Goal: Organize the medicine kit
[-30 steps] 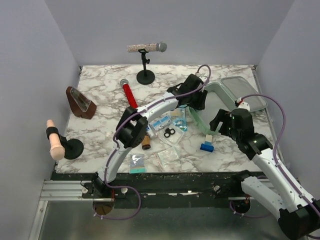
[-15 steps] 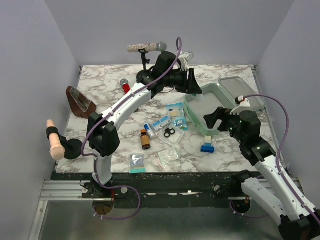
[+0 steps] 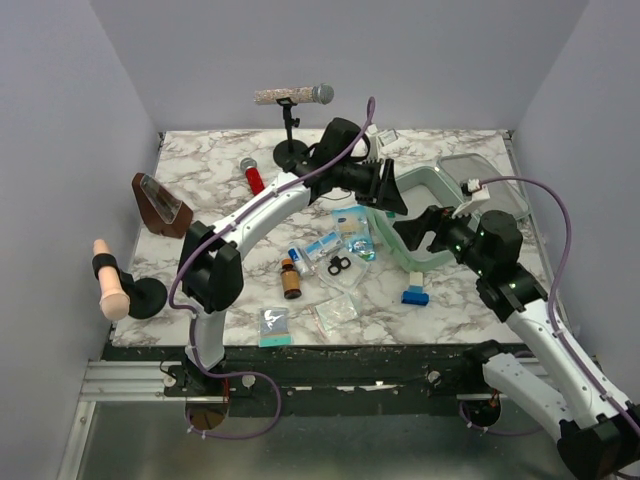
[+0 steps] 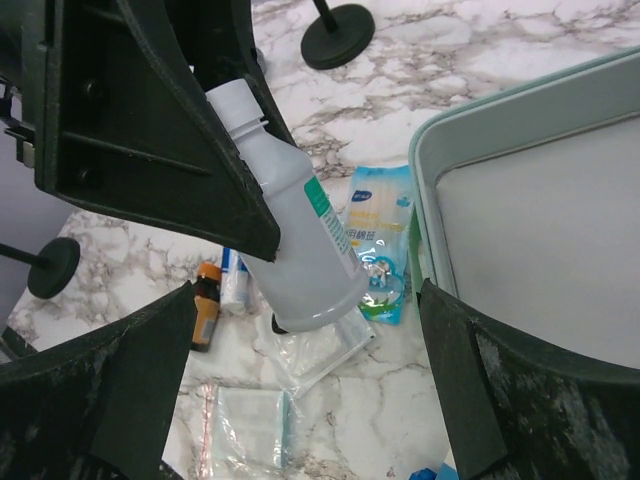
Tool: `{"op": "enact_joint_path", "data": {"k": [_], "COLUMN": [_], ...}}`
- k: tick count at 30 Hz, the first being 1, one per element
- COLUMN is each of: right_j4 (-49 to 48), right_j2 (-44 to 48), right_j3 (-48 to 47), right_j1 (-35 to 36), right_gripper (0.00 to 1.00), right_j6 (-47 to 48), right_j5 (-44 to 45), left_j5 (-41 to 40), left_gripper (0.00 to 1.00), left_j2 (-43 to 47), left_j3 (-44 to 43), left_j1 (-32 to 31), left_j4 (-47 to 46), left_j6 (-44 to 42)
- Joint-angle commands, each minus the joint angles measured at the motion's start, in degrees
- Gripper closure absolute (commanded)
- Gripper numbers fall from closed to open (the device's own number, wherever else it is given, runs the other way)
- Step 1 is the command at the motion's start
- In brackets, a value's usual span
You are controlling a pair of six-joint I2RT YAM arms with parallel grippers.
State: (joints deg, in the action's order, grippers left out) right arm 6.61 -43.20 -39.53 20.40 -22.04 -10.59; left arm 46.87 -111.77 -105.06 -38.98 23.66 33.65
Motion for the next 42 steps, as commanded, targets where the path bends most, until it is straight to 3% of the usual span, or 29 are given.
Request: {"op": "enact_joint_path", "data": {"k": [1,8,18,22,27,28,29,30,37,42], "right_j4": [-1.42,-0.9,-0.55,1.03,1.47,1.47,1.47,1.56,4.89,6.49], "right_j2": [-2.59,-5.58,-9.09,-8.74,-8.13,-7.95,-7.87,-7.95,-11.55,-17.61], "right_j3": [-2.13,-3.45,-4.51,-5.12,-5.56,-5.65,-5.73,-5.91,-9.42,-11.36], "right_j1": [1.13,2.1,2.71,2.89,2.89,2.89,2.89,2.89,2.8,1.49], "right_gripper": [0.0,0.03,0.39,0.57,0.66,0.67,0.68,0.68,0.68,0.68], "right_j6": [1.65,2.62,3.32,2.89,1.3,0.87,0.34,-0.19,-6.42,-22.3], "right_j5": [-4.44,-4.7,-5.84,-5.32,-5.05,-5.14,-4.88,-4.79,2.13,13.28], "left_j5": [4.02,4.28,4.28,3.67,3.14,2.44,1.22,0.07,-12.83,-29.7], "left_gripper": [0.88,0.88,0.86,0.73,0.43,0.32,0.1,0.01,0.01,0.01], "left_j2": [1.81,2.34,2.78,2.69,4.45,4.8,5.41,6.46,19.28,31.14], "left_j3": [0.64,1.43,1.87,0.64,1.61,1.61,1.78,3.0,21.8,33.05], "left_j1": [-0.57,-1.89,-2.42,-2.15,-0.57,-0.05,0.65,1.36,11.98,12.62], "left_j4": [-2.13,-2.48,-3.18,-3.79,-9.67,-10.03,-10.56,-11.78,-27.96,-23.75], "left_j6": [2.12,2.74,4.06,4.58,8.09,8.53,8.97,9.59,20.92,14.53]}}
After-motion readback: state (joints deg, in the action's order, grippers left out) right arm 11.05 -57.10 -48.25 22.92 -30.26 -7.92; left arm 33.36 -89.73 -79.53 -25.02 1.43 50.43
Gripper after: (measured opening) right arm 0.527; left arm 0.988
